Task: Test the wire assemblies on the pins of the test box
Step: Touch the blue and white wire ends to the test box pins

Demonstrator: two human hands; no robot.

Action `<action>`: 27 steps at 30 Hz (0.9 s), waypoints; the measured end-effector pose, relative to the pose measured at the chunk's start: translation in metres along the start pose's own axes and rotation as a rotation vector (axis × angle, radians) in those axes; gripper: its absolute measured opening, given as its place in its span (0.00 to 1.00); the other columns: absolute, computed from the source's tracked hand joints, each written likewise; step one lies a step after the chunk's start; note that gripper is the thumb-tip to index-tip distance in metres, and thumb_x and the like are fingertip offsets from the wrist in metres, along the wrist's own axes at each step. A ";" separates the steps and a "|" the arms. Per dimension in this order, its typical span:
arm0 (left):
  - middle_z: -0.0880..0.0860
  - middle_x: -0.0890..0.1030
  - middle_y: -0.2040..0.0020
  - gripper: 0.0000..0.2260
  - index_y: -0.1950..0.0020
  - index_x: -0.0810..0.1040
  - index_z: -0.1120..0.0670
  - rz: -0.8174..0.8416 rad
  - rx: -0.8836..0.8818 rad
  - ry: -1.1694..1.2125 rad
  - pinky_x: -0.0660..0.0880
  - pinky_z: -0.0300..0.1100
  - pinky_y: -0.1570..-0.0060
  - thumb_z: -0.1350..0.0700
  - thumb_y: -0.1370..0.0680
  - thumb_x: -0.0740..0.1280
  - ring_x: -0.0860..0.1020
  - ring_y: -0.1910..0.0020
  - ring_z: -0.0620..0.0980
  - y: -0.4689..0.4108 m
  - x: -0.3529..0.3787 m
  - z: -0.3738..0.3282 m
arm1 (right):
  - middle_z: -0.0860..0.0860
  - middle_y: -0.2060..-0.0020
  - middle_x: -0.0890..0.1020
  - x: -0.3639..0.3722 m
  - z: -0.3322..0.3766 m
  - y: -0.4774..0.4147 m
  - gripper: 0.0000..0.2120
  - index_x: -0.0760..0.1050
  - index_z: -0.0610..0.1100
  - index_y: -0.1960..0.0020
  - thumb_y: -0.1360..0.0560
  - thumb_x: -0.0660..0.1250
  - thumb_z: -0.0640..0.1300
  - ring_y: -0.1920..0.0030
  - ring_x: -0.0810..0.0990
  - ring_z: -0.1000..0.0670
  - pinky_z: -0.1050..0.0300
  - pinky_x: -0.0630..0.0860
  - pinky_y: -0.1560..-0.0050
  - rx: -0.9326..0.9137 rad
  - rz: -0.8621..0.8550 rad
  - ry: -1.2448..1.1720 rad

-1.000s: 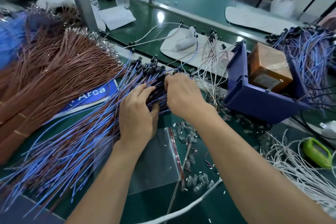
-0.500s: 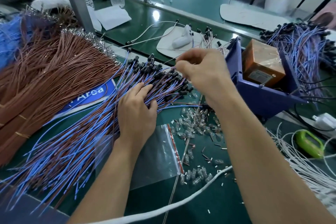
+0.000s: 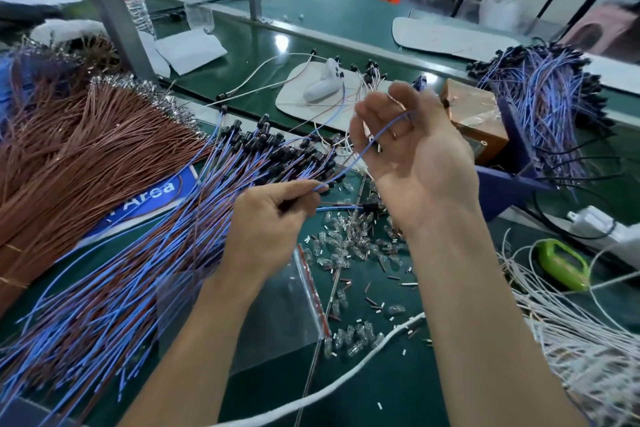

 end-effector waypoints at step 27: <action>0.53 0.87 0.62 0.07 0.58 0.89 0.50 0.586 -0.143 0.070 0.82 0.47 0.56 0.61 0.31 0.79 0.85 0.62 0.50 0.001 0.074 -0.051 | 0.53 0.65 0.85 -0.113 0.016 0.078 0.08 0.85 0.52 0.50 0.22 0.67 0.50 0.66 0.79 0.63 0.67 0.75 0.66 0.049 0.075 1.145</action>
Point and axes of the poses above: each hand's wrist, its own y-axis away from the middle knuckle, its own x-axis out of the palm, z = x × y, the point moved 2 cm from there along -y, towards the middle knuckle
